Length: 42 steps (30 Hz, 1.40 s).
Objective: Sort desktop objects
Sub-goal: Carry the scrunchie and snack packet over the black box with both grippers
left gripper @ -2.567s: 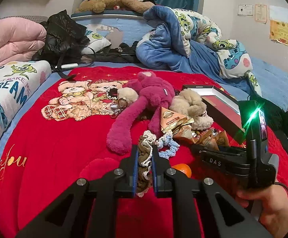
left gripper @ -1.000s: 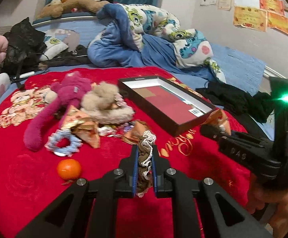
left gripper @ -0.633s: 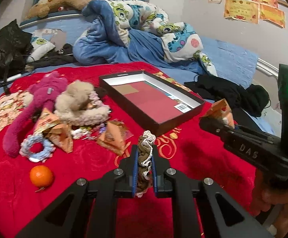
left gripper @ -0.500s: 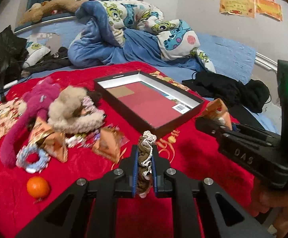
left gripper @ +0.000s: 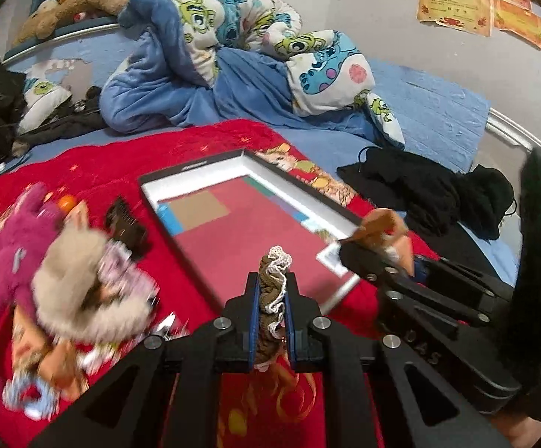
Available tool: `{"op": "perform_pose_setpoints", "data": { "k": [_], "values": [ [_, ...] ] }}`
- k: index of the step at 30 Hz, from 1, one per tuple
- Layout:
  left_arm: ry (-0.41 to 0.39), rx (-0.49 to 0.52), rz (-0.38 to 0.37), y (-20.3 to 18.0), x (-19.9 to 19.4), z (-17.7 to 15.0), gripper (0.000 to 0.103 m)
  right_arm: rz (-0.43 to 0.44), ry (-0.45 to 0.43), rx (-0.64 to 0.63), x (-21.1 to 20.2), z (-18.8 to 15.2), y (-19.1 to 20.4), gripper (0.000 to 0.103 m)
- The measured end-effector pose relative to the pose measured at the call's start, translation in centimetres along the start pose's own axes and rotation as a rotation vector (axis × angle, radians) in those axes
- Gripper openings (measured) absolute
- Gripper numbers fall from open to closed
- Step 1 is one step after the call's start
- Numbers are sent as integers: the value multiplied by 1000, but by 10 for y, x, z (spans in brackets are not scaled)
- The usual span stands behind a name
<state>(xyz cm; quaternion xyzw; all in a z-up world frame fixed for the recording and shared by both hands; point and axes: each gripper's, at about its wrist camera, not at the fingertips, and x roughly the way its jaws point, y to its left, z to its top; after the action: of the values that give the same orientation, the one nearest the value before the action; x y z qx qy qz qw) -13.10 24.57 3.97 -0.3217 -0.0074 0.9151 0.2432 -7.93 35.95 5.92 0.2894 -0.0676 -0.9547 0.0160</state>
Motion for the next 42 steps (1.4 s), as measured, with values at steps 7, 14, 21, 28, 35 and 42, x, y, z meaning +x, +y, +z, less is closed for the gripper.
{"op": "perform_pose_setpoints", "data": {
  "k": [7, 14, 21, 28, 35, 42],
  "values": [
    [9, 8, -22, 0, 54, 16, 10, 7, 80, -15, 68, 30, -23, 20],
    [78, -6, 9, -1, 90, 4, 10, -27, 183, 36, 102, 17, -39, 20],
    [104, -13, 28, 3, 100, -7, 10, -33, 187, 20, 102, 12, -39, 20],
    [106, -52, 24, 4, 101, -12, 10, -30, 168, 23, 100, 9, -40, 21],
    [107, -46, 28, 4, 100, -11, 12, -25, 168, 22, 99, 11, -38, 22],
    [90, -31, 84, 10, 88, -5, 48, -47, 157, 22, 89, 15, -42, 33]
  ]
}}
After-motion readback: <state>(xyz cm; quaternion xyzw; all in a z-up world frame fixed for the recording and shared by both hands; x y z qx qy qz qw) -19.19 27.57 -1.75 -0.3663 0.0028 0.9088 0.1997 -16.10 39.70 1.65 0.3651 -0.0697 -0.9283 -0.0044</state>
